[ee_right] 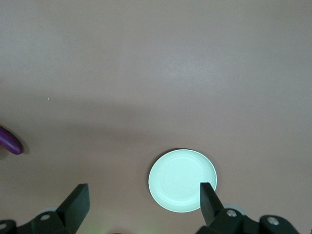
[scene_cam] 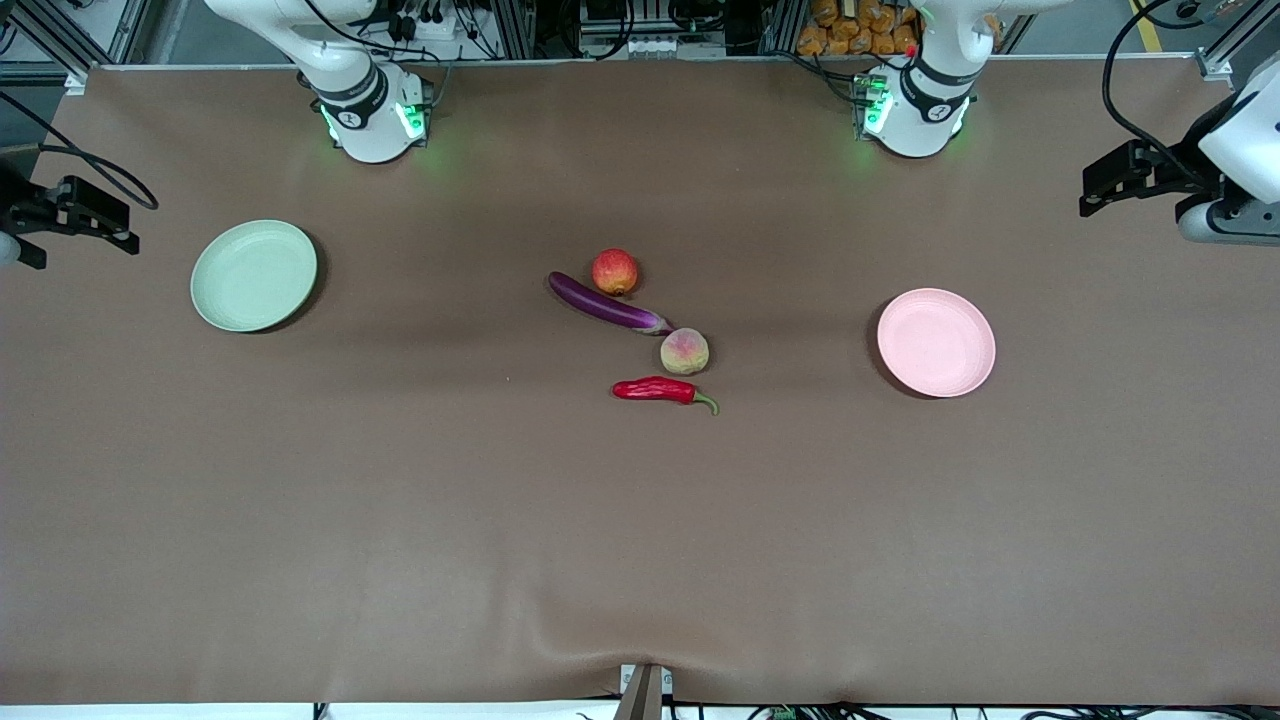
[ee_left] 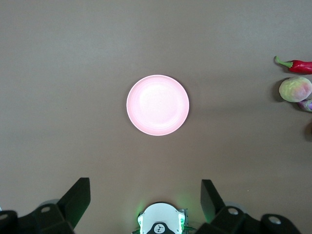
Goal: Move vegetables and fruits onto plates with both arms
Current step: 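Move the left gripper from rest toward the vegetables at the table centre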
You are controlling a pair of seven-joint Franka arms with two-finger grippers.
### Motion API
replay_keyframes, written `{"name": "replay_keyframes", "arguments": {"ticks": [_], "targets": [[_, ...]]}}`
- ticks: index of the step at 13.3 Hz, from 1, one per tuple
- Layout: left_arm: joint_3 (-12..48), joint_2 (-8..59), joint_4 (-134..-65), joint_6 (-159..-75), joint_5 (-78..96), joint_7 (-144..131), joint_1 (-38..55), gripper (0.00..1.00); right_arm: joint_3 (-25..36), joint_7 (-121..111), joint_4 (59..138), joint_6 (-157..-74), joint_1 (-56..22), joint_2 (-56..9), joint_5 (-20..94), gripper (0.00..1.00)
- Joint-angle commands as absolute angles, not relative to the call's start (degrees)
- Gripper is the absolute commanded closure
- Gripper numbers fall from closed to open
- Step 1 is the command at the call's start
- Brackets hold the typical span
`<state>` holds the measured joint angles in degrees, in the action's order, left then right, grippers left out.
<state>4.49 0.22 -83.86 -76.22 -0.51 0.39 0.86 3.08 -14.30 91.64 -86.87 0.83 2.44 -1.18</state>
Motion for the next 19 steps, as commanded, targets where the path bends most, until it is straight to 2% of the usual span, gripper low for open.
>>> {"name": "replay_keyframes", "arguments": {"ticks": [1,11,16,19], "targets": [[4.75,0.35,-83.67,-76.38,-1.41,1.58,0.7,0.0,2.9,-14.16,90.44,-85.96,0.97,2.11,-0.97,0.0],[4.83,2.98,-82.88,-76.38,-1.41,1.06,1.41,0.0,2.99,-9.23,91.23,-85.69,1.05,2.2,0.7,0.0],[4.92,7.99,-77.53,-76.55,-1.49,-4.28,4.91,0.0,3.08,-9.23,91.23,-85.61,1.14,2.2,0.79,0.0],[4.83,9.14,-76.38,-79.44,-1.23,-14.12,7.81,0.0,3.08,-9.14,91.23,-85.52,1.14,2.2,0.79,0.0]]}}
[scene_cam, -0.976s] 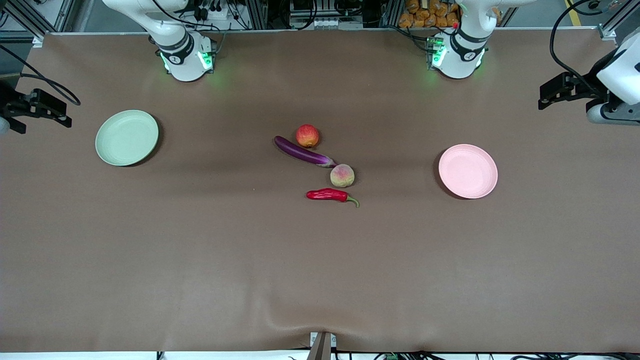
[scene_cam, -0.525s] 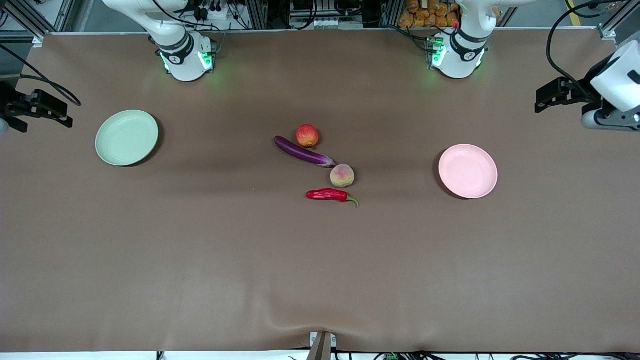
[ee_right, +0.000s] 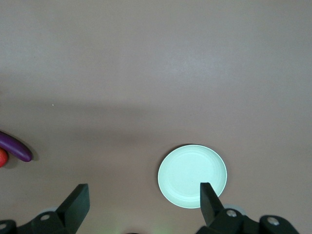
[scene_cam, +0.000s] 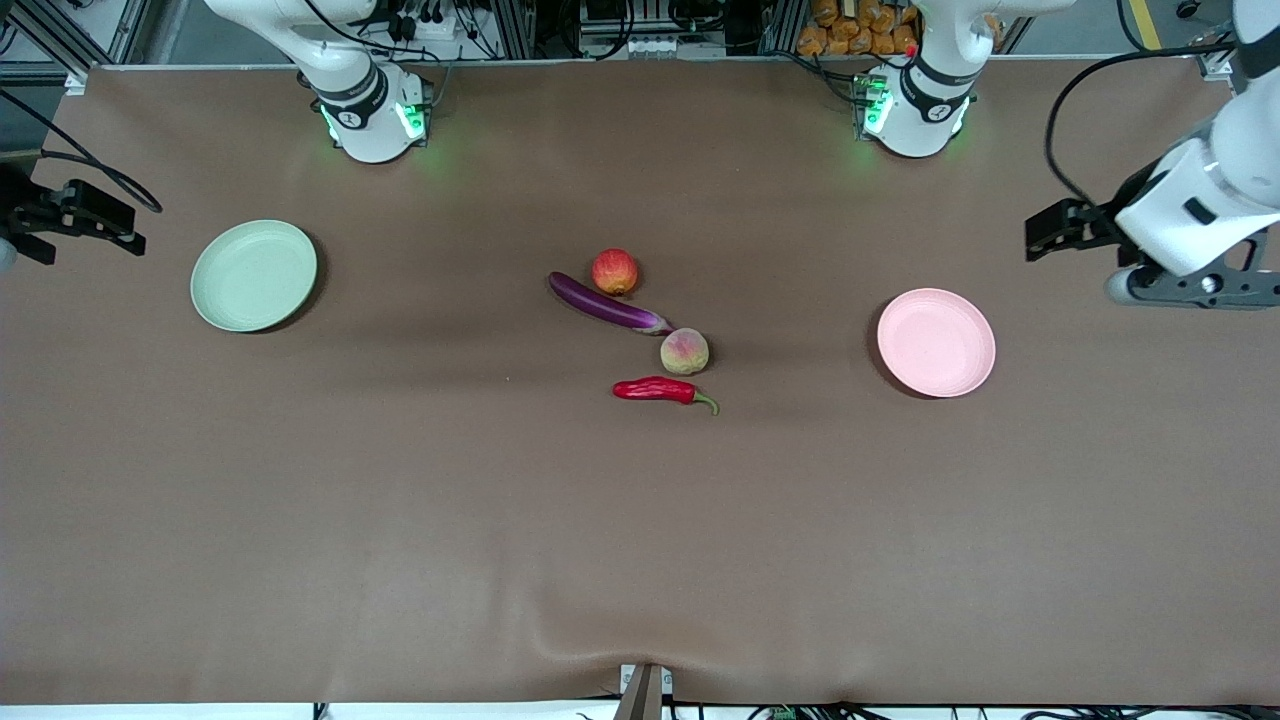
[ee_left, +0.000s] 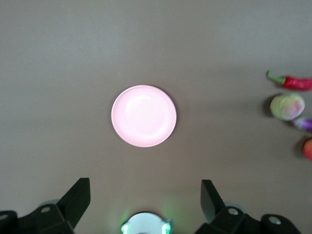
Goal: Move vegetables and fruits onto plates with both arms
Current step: 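Move the left gripper from rest toward the vegetables at the table centre, then lower the open left gripper over the red chili pepper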
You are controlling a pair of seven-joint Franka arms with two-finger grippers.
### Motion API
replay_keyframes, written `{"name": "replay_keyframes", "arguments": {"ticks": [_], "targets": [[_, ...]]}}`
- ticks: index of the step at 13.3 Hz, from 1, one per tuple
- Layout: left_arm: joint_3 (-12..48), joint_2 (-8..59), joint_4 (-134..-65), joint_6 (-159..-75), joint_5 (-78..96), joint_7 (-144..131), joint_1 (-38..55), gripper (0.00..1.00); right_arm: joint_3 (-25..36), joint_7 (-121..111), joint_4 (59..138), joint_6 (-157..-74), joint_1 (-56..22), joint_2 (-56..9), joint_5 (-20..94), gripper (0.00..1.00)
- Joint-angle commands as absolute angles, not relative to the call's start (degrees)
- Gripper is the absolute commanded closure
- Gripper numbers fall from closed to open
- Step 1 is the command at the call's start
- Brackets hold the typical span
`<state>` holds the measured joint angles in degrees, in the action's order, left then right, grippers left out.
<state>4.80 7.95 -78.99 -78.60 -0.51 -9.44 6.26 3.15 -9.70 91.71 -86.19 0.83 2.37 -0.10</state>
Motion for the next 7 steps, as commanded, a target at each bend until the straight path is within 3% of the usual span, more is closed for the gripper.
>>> {"name": "replay_keyframes", "arguments": {"ticks": [1,7], "targets": [[4.92,9.84,-76.29,-80.67,-0.8,-17.46,8.95,0.0,3.08,-9.23,91.23,-85.43,1.23,2.11,0.79,0.0],[4.83,14.14,-76.29,-93.14,4.57,-48.92,18.79,0.0,3.16,-9.23,91.23,-85.34,1.32,2.11,0.79,0.0]]}}
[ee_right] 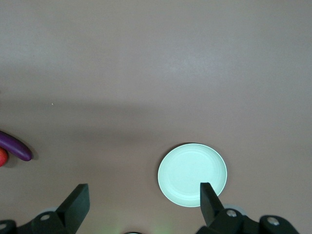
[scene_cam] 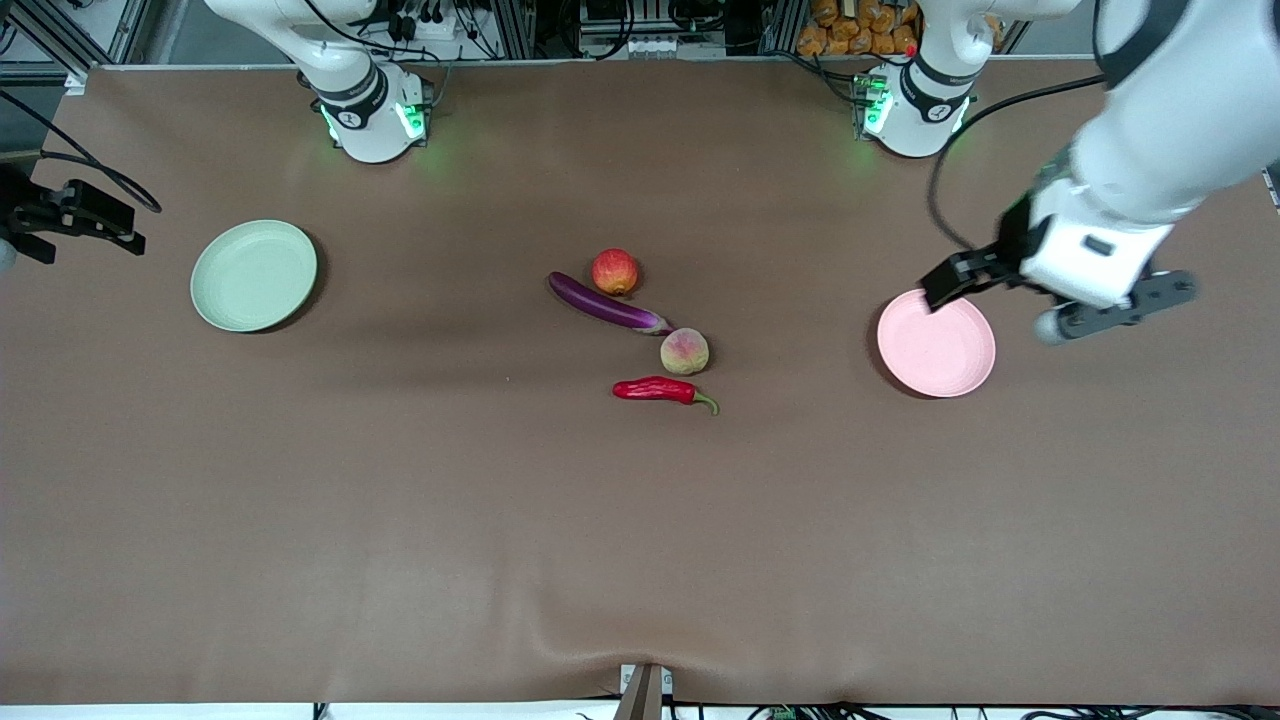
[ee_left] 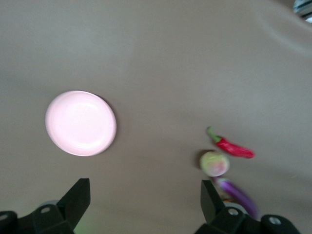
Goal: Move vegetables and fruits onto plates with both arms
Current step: 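Lower the open left gripper over the red chili pepper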
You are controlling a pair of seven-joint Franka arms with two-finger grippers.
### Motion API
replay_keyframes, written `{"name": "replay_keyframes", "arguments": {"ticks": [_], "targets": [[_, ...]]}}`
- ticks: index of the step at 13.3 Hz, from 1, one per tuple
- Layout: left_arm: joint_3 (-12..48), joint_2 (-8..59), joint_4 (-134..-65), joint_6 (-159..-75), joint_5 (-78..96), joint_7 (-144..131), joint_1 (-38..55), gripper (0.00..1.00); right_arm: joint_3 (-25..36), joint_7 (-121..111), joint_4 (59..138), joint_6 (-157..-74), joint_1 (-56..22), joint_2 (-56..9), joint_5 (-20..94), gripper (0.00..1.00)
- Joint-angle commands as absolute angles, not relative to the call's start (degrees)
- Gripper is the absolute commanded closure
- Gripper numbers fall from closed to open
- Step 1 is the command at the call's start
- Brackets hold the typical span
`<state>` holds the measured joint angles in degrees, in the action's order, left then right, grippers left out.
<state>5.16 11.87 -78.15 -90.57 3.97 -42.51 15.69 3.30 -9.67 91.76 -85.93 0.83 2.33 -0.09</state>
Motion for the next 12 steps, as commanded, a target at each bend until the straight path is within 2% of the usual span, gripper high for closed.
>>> {"name": "replay_keyframes", "arguments": {"ticks": [1,6,8,12], "targets": [[4.83,15.37,-76.29,-95.6,4.57,-53.22,20.64,0.0,3.16,-9.23,91.23,-85.34,1.32,2.11,0.79,0.0],[4.48,22.58,-76.29,-119.5,4.39,-82.23,29.96,0.0,3.08,-9.32,91.23,-84.82,1.4,1.85,0.88,0.0],[4.83,24.34,-76.38,-120.85,4.48,-86.38,32.16,0.0,3.16,-9.4,91.23,-84.73,1.23,1.85,0.97,0.0],[4.13,32.24,-76.38,-120.94,4.04,-96.74,38.58,0.0,3.16,-9.49,91.23,-84.81,1.41,1.85,1.14,0.0]]}}
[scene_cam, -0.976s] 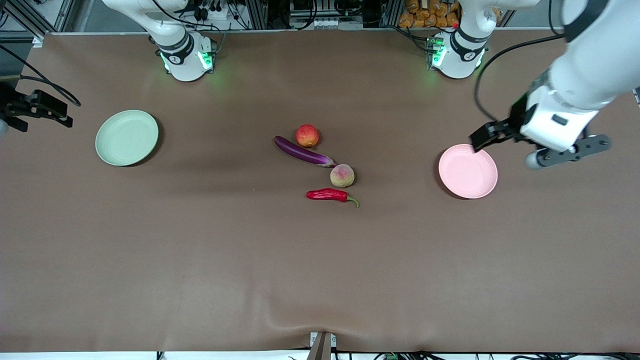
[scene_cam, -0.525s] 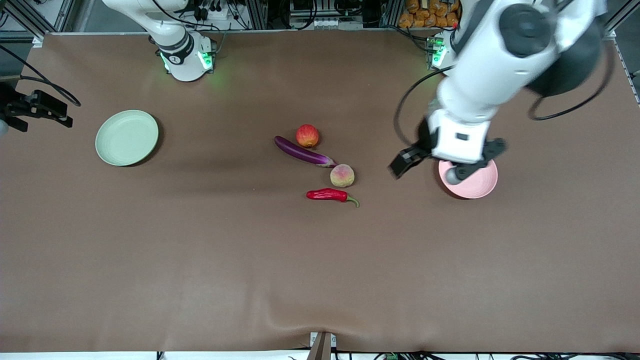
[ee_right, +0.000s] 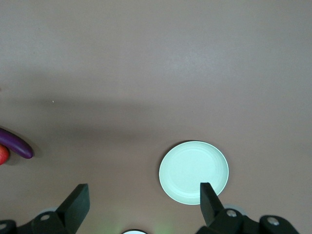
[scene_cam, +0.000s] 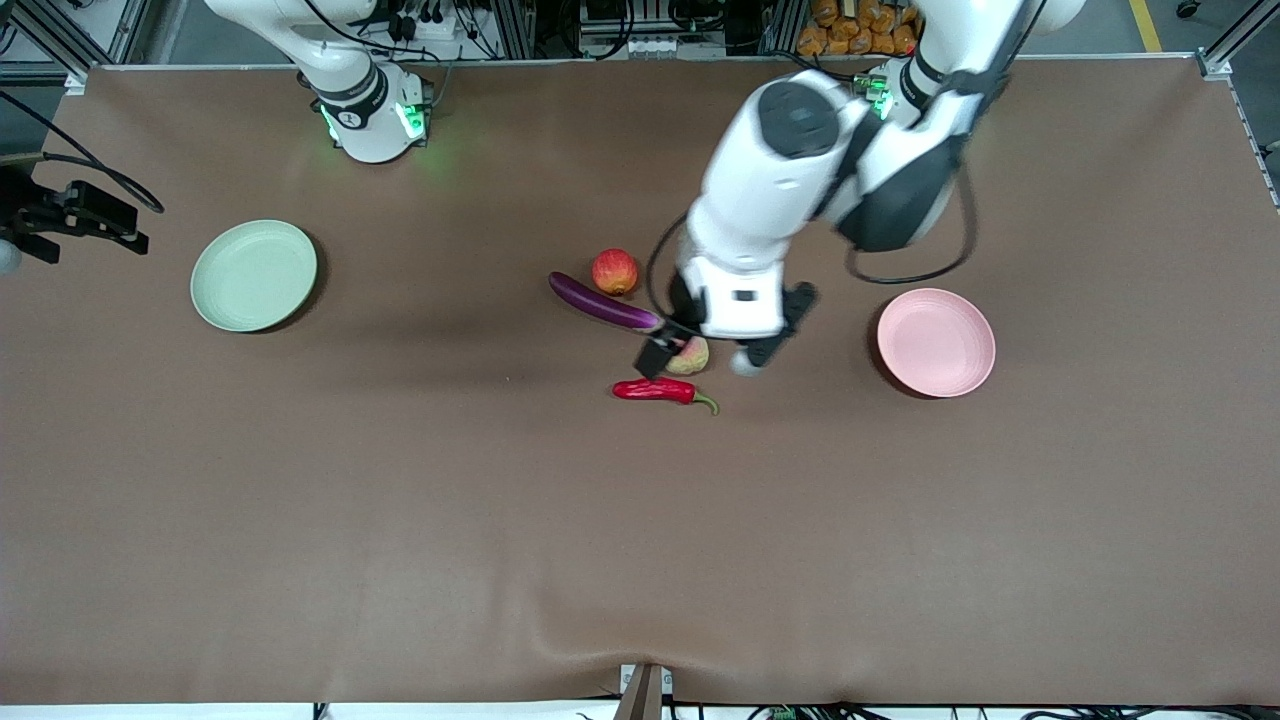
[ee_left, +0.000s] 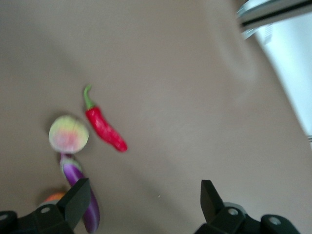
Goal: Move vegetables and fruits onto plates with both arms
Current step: 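Lower the open left gripper over the red chili pepper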
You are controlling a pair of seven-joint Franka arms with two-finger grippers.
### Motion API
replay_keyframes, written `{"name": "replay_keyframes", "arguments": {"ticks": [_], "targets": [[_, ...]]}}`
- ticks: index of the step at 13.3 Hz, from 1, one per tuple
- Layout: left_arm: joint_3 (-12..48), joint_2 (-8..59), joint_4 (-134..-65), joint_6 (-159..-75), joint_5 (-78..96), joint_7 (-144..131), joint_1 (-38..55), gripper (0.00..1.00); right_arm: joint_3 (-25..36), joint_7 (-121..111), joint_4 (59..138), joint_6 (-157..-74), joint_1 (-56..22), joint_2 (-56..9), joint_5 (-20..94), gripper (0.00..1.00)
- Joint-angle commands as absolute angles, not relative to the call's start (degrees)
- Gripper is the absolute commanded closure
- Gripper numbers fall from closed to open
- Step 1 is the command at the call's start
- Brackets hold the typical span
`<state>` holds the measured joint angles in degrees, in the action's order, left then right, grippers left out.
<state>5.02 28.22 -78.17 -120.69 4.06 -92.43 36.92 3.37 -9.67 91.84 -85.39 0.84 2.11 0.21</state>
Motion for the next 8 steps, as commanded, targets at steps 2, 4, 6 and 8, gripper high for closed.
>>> {"name": "replay_keyframes", "arguments": {"ticks": [2,4,6,8], "targets": [[4.13,35.23,-76.38,-120.94,3.87,-100.18,40.25,0.0,3.16,-9.49,91.32,-84.73,1.41,1.85,1.14,0.0],[2.65,39.62,-76.29,-121.02,3.69,-105.7,42.61,0.0,3.16,-9.41,91.32,-84.73,1.49,1.85,1.14,0.0],[-3.04,42.96,-76.29,-121.11,1.68,-111.5,47.79,0.0,3.16,-9.4,91.23,-84.73,1.41,1.85,1.14,0.0],[-6.67,46.74,-76.03,-124.61,1.58,-118.1,50.09,0.0,3.16,-9.4,91.32,-84.73,1.41,1.85,1.14,0.0]]}}
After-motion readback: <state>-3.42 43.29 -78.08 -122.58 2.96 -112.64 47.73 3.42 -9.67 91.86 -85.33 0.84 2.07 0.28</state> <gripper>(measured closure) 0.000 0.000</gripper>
